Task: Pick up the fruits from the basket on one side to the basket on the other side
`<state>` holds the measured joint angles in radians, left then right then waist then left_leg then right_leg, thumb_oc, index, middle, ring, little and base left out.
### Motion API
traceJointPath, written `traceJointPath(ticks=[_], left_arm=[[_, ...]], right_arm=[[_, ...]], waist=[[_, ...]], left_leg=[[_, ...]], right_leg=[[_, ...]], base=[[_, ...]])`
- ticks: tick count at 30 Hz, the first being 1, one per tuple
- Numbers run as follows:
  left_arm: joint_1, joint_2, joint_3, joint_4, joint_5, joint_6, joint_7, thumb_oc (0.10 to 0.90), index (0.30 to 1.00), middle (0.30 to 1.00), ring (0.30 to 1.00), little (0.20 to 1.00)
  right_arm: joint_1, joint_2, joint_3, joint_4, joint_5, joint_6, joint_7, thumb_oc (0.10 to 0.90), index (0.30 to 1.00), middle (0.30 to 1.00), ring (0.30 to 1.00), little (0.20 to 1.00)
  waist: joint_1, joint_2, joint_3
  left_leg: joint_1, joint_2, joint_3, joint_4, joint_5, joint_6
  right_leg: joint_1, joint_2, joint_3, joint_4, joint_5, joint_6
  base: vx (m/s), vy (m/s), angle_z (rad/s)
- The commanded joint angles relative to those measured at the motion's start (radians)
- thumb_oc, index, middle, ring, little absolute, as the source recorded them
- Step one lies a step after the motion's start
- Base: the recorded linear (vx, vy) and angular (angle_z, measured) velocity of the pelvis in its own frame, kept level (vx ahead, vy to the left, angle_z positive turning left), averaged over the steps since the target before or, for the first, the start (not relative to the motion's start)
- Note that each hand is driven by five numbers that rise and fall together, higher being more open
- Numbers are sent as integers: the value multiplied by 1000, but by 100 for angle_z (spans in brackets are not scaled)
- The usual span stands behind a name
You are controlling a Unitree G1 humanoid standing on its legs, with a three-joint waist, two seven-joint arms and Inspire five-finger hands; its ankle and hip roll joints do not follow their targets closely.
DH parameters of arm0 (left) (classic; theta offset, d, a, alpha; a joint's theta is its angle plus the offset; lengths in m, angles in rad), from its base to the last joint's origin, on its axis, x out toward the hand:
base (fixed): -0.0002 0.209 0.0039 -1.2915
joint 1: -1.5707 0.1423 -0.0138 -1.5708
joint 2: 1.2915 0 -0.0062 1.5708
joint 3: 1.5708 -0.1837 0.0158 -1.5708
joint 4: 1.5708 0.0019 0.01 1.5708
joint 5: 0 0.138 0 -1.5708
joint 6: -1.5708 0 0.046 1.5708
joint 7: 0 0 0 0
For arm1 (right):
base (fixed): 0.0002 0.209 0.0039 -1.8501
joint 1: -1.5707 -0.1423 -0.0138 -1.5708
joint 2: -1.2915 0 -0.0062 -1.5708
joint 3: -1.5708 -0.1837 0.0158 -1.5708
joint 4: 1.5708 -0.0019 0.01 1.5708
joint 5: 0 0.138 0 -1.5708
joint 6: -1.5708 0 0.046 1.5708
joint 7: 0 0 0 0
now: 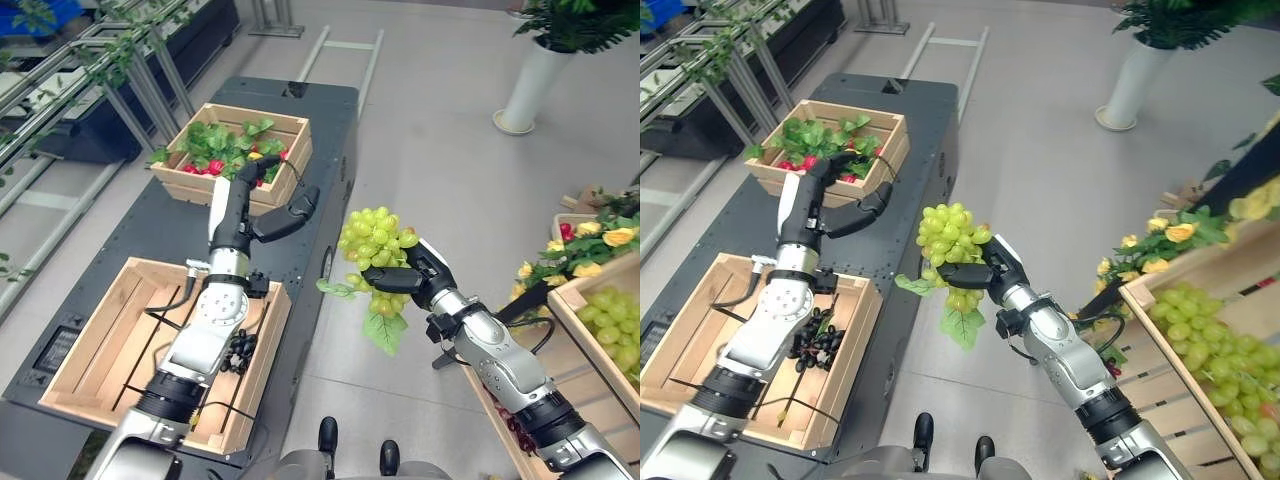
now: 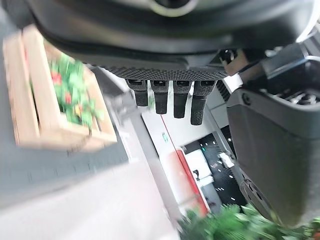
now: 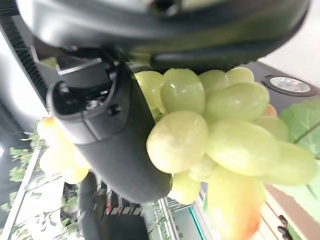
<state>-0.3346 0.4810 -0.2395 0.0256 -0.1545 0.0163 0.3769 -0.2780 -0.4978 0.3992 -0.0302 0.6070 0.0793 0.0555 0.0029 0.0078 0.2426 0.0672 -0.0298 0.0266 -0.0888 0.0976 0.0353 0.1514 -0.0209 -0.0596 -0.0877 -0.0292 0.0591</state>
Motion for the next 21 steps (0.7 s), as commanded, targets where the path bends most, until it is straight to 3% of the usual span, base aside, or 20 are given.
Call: traceJointPath(ticks=[1,5,10,21], left_arm=[[-52,-21,-9,54,-65,-195,23,800,900,900,900,900],[-47,-56,-26,81,-123,-235,4,800,900,900,900,900],[-28,-54,-20,92,-165,-247,-30,800,900,900,900,900],[-5,-54,-22,149,-175,-245,-77,800,900,900,900,900]], right_arm=[[-37,40,-19,-158,-21,-106,122,400,300,300,300,300],[-50,10,5,-202,-74,-126,221,400,300,300,300,300],[-55,-73,-26,-253,-48,-157,334,400,300,300,300,300],[-5,-225,-184,-368,31,-173,413,400,300,300,300,300]], waist=[[-14,-32,-162],[-25,-35,-154],[-46,-45,-151],[-114,-58,-120]], left_leg=[[40,-35,1,2,-146,-9],[53,-30,18,2,-157,-8],[63,-23,52,2,-168,-3],[75,-8,128,10,-186,2]], right_leg=[[-63,-2,-6,16,25,34],[-58,-3,3,18,21,38],[-64,1,31,23,23,45],[-86,13,102,36,37,58]], base=[[14,48,-27],[10,41,-22],[16,24,-19],[12,30,-26]])
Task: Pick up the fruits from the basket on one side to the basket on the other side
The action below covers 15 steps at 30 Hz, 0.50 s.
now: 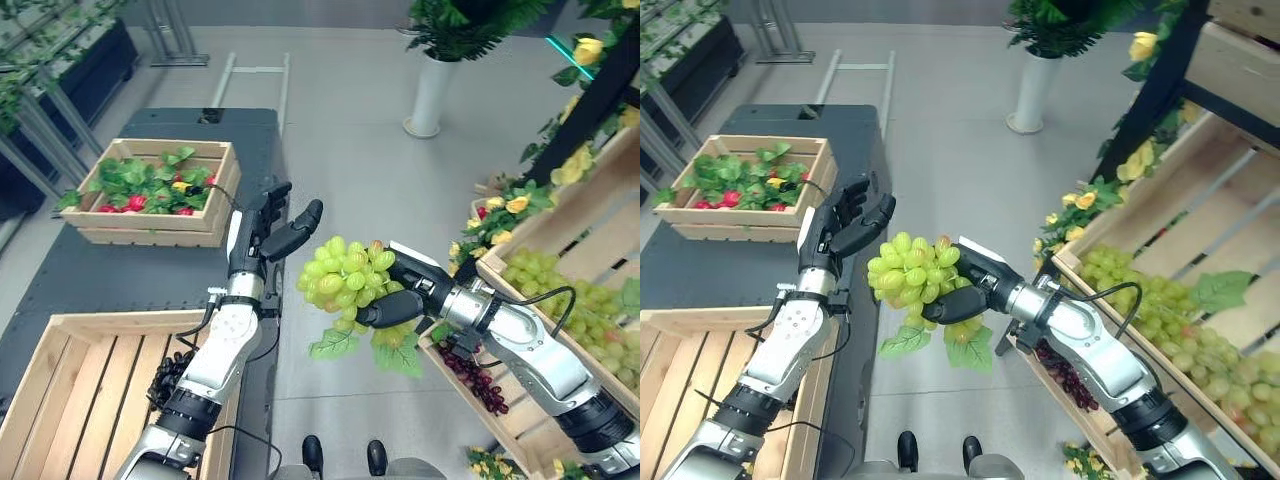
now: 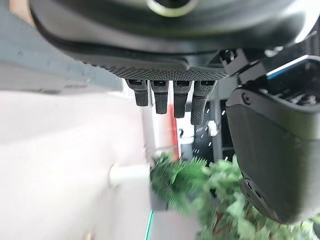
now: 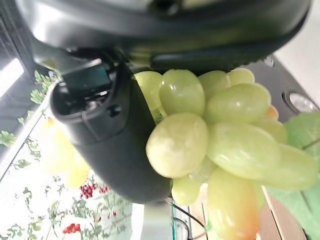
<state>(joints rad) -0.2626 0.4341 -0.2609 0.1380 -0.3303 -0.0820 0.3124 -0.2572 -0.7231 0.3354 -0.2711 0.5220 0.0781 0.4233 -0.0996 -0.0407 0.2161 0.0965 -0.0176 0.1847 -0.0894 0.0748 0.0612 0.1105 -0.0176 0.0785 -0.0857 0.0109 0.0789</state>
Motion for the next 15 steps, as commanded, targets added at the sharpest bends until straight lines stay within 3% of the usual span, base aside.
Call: traceJointPath(ticks=[1,6,15], left_arm=[[-77,-6,1,44,7,-150,-17,800,900,900,900,900],[-88,-14,-6,74,8,-160,-8,800,900,900,900,900],[-84,-51,9,121,46,-173,44,800,900,900,900,900]], right_arm=[[-15,-13,-146,-131,129,-184,42,400,300,300,300,300],[17,-28,-243,-129,155,-212,22,400,300,300,300,300],[73,-25,-469,-106,144,-259,-115,400,300,300,300,300]], waist=[[-21,-10,-92],[-56,-11,-89],[-119,-7,-81]], left_leg=[[48,-18,-22,13,-166,-23],[54,-14,5,17,-173,-21],[61,-8,49,21,-191,-13]], right_leg=[[-47,11,-29,36,-2,40],[-55,19,4,38,6,45],[-75,36,58,53,5,49]], base=[[28,43,-29],[24,48,-19],[17,48,-24]])
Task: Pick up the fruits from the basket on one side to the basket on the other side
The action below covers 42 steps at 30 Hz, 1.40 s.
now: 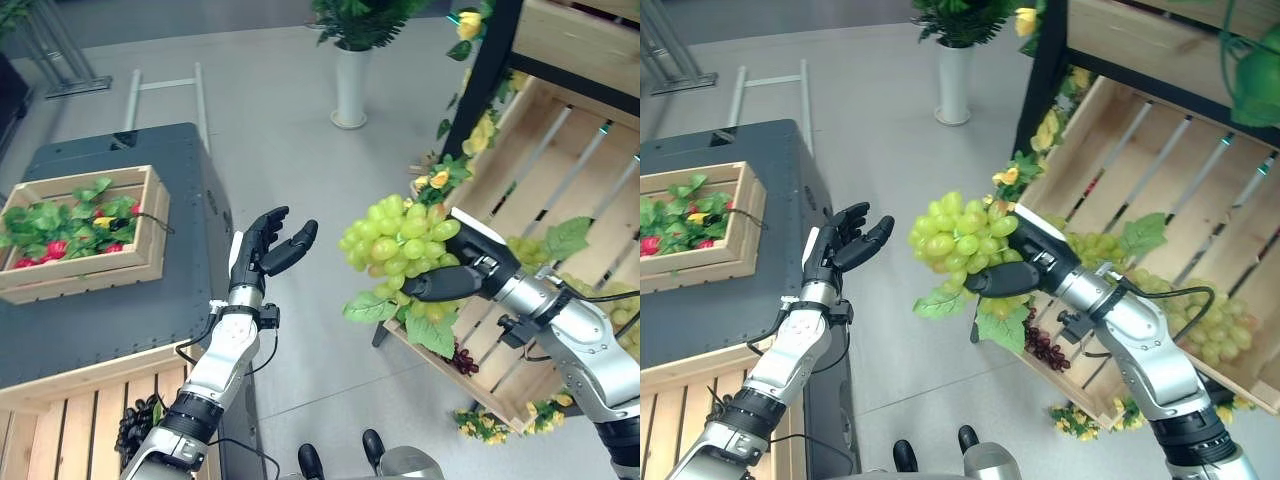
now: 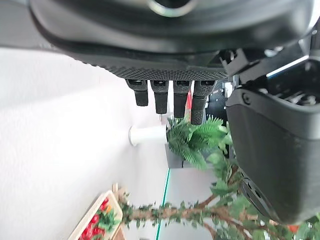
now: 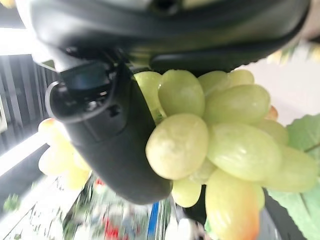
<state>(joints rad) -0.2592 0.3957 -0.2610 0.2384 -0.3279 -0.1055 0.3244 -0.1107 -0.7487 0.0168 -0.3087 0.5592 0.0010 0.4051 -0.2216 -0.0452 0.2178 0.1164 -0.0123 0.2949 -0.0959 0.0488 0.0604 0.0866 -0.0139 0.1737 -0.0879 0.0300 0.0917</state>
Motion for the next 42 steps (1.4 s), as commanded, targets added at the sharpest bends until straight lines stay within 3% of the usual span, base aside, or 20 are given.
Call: traceJointPath(ticks=[1,11,15,21,26,29,34,35,36,42], left_arm=[[-82,-17,14,23,46,-152,40,800,900,900,900,900],[-46,-7,31,32,46,-163,80,800,900,900,900,900],[-27,7,20,36,36,-172,84,800,900,900,900,900],[-19,14,5,35,23,-174,107,800,900,900,900,900],[-16,25,-19,34,23,-173,112,800,900,900,900,900],[-19,32,-28,26,17,-164,111,800,900,900,900,900],[-30,47,-42,-7,7,-129,98,800,900,900,900,900],[-31,47,-44,-10,7,-125,96,800,900,900,900,900],[-36,49,-50,-12,1,-118,93,800,900,900,900,900],[-59,51,-64,-25,-7,-99,67,800,900,900,900,900]], right_arm=[[-63,8,-188,-67,107,-189,-125,400,300,300,300,300],[-46,1,-321,-23,14,-191,-367,400,300,300,300,300],[-47,-23,-356,62,26,-170,-476,400,300,300,300,300],[-29,-50,-405,193,-90,-167,-669,400,300,300,300,300],[-25,-132,-415,328,-264,-170,-750,400,300,300,300,300],[-36,-161,-411,389,-268,-158,-775,400,300,300,300,300],[-54,-188,-341,530,-443,-121,-798,400,300,300,300,300],[-55,-193,-332,546,-460,-119,-805,540,509,509,509,509],[-62,-206,-307,582,-462,-94,-789,800,900,900,900,900],[-65,-211,-238,667,-467,-79,-708,800,900,900,900,900]], waist=[[-5,-1,-82],[-24,4,-92],[-24,0,-97],[-29,-3,-104],[-22,-9,-107],[-15,-9,-110],[5,-8,-111],[8,-8,-111],[11,-9,-111],[17,-12,-107]], left_leg=[[42,-14,-57,27,-166,-12],[42,-12,-42,25,-173,-7],[43,-11,-46,22,-172,-9],[44,-8,-49,20,-170,-9],[39,-8,-63,18,-163,-12],[37,-8,-70,15,-160,-13],[33,-8,-86,12,-154,-15],[32,-9,-88,13,-153,-15],[30,-10,-90,14,-152,-15],[29,-9,-94,12,-148,-17]], right_leg=[[-54,34,-34,59,-14,36],[-65,41,-27,71,-19,35],[-63,43,-32,69,-18,34],[-60,45,-34,67,-17,33],[-58,44,-37,61,-12,33],[-58,45,-40,59,-10,33],[-57,42,-49,57,-8,30],[-57,42,-51,57,-8,30],[-58,40,-55,57,-7,30],[-57,37,-64,54,-3,28]], base=[[13,32,-21],[14,15,-18],[0,0,0],[19,3,0],[0,0,0],[0,0,0],[5,-10,3],[2,-12,5],[-1,-9,5],[-9,-7,6]])
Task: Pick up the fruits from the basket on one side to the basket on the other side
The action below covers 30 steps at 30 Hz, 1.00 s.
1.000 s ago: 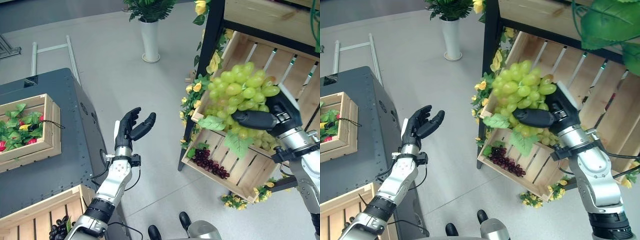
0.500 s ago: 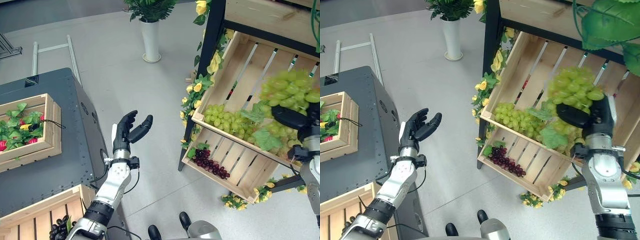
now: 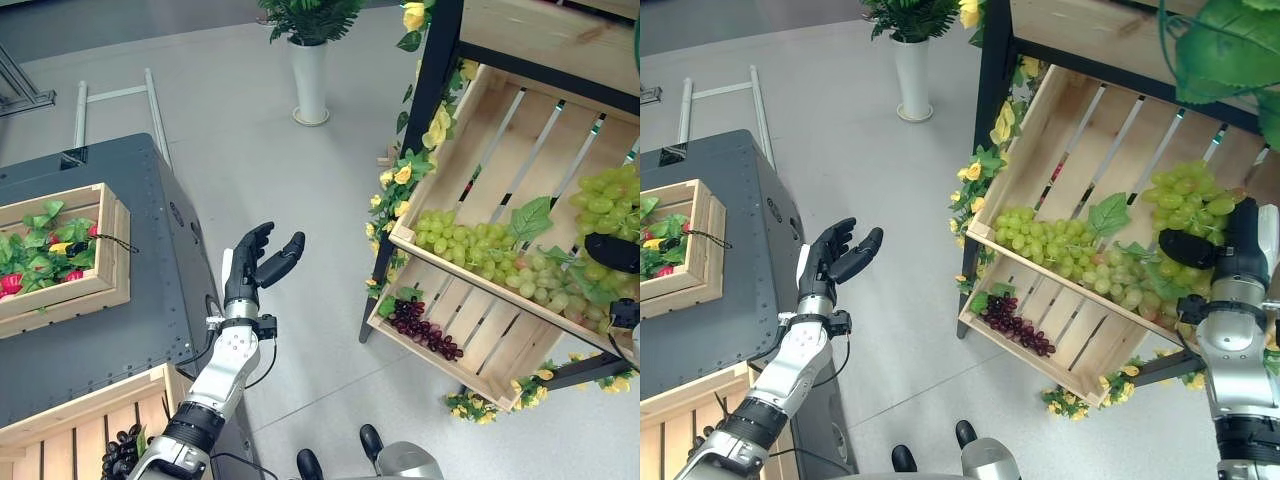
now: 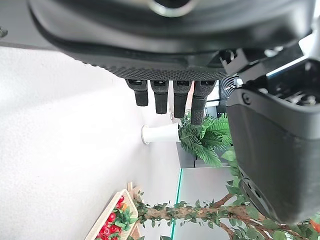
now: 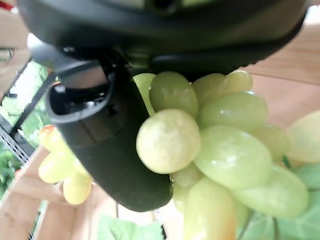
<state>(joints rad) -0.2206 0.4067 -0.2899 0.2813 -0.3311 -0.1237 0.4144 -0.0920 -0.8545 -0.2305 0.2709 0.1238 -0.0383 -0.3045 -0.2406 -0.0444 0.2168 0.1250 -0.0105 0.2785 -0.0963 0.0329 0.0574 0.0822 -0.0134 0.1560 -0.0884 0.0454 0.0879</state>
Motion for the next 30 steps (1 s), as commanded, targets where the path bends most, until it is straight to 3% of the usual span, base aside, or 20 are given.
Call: traceJointPath(ticks=[1,8,15,27,30], left_arm=[[-102,41,-38,-70,-3,-81,-35,800,900,900,900,900],[-110,37,-48,-74,7,-66,-61,800,900,900,900,900],[-101,39,-30,-69,19,-69,-82,800,900,900,900,900],[-88,43,-23,-64,29,-85,-126,800,900,900,900,900],[-80,35,-14,-55,37,-93,-129,800,900,900,900,900]], right_arm=[[-83,-105,17,88,-30,-40,12,800,900,900,900,900],[-61,-112,38,44,-43,-70,105,800,900,900,900,900],[4,-106,-14,-77,-61,-81,172,800,900,900,900,900],[67,-126,-154,-319,-33,-151,136,800,900,900,900,900],[86,-117,-191,-369,-78,-170,104,800,900,900,900,900]], waist=[[36,-14,-105],[19,-15,-103],[-13,-11,-107],[-63,3,-107],[-70,6,-111]], left_leg=[[20,-11,-77,13,-132,-13],[17,-6,-60,13,-130,-13],[19,2,-28,12,-133,-14],[29,10,7,14,-150,-9],[30,10,12,15,-153,-8]], right_leg=[[-54,36,-47,55,-17,32],[-65,41,-37,63,-16,34],[-76,45,-21,71,-19,39],[-86,49,-2,87,-31,51],[-88,49,2,86,-31,53]], base=[[-41,-22,1],[-24,-8,0],[-17,-2,-3],[-12,1,-7],[1,-1,-1]])
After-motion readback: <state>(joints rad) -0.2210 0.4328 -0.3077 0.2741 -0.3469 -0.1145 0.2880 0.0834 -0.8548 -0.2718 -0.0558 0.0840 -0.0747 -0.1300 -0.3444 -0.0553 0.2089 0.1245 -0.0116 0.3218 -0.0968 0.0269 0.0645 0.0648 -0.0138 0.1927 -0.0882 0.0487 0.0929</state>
